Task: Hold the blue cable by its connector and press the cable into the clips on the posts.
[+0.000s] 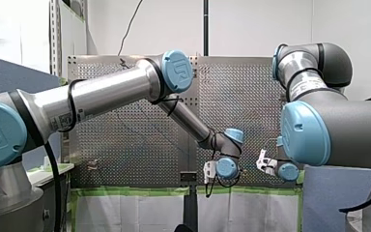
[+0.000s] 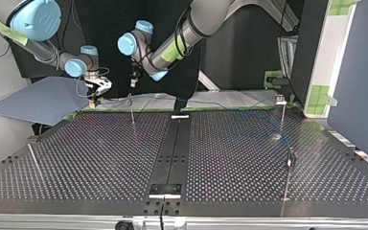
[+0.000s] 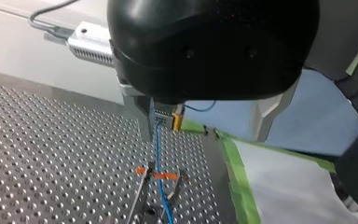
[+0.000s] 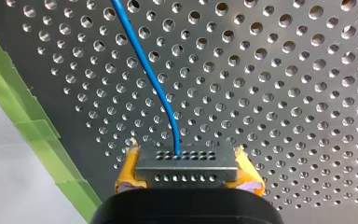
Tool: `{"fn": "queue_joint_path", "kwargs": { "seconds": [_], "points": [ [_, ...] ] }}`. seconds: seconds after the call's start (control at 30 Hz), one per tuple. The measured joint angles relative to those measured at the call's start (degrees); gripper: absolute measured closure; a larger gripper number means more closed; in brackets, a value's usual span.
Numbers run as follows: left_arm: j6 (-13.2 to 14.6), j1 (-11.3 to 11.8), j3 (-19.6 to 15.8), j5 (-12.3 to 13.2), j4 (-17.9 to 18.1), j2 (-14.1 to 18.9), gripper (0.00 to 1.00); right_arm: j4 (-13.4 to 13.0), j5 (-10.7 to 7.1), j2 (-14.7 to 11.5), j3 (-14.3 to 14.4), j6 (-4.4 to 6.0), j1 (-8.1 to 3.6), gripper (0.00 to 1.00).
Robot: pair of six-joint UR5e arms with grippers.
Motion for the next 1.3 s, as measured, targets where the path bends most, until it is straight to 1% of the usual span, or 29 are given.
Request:
{"fn": "queue_joint_path", "kwargs": {
  "seconds": [0.1,0.4,0.5,0.63,0.87,1.17,1.3],
  "points": [
    [0.2,0.0,0.0,-0.6,-0.4,0.0,0.0,0.0,-0.01,0.0,0.0,0.0,0.04,1.0],
    [0.3,-0.2,-0.2,-0.9,-0.8,0.0,0.0,0.0,-0.01,0.1,0.0,-0.02,0.16,1.0],
    [0.8,-0.4,-0.8,-1.8,-1.2,0.5,0.0,0.0,-0.04,0.1,0.0,-0.02,0.18,1.0],
    [1.2,-0.9,-2.5,-3.1,-0.6,2.1,0.0,0.2,-0.05,0.1,0.0,-0.02,0.25,1.0],
    [2.3,-2.4,-6.1,-4.3,2.8,5.8,0.0,0.1,-0.01,0.2,0.0,-0.02,0.26,1.0],
    [1.8,-2.6,-10.9,-4.4,7.4,10.6,0.0,-0.1,-0.01,0.2,0.0,-0.02,0.23,1.0],
    [1.9,-2.7,-12.9,-4.5,7.2,12.5,0.0,-0.1,-0.08,0.2,0.0,-0.02,0.31,1.0]
  ]
}}
